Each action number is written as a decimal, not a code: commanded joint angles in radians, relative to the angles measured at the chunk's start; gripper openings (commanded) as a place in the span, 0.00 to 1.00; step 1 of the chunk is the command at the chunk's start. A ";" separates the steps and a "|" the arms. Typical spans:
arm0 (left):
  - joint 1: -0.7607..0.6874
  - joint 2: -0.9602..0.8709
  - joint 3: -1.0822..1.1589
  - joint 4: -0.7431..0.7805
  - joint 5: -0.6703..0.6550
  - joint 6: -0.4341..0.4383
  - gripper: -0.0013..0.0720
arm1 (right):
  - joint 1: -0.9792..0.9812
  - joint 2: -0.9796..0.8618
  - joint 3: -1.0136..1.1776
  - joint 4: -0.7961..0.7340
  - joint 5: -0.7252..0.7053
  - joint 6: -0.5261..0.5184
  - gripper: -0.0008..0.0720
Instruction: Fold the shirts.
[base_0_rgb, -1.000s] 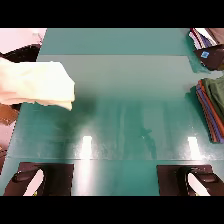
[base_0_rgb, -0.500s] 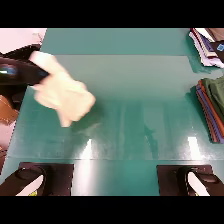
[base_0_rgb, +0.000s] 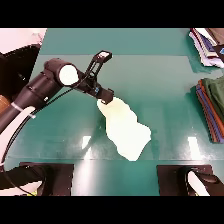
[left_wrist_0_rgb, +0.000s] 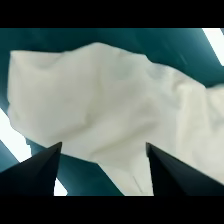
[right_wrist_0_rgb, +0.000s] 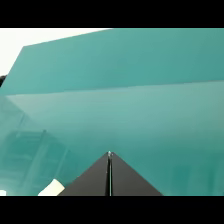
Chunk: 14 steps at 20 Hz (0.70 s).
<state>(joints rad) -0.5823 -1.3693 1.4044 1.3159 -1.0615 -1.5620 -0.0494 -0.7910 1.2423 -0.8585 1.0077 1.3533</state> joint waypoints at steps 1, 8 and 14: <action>0.071 -0.097 -0.001 0.004 0.081 -0.002 0.84 | -0.002 -0.001 0.000 -0.006 0.030 0.001 0.04; 0.158 -0.304 0.000 -0.095 0.130 0.081 0.84 | -0.002 -0.001 0.000 -0.007 0.074 0.001 0.04; 0.159 -0.323 0.000 -0.143 0.179 0.119 0.04 | -0.002 -0.001 -0.100 -0.005 0.076 0.019 0.04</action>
<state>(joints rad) -0.4274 -1.6794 1.4040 1.1915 -0.9039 -1.4639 -0.0505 -0.7914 1.1908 -0.8654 1.0786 1.3575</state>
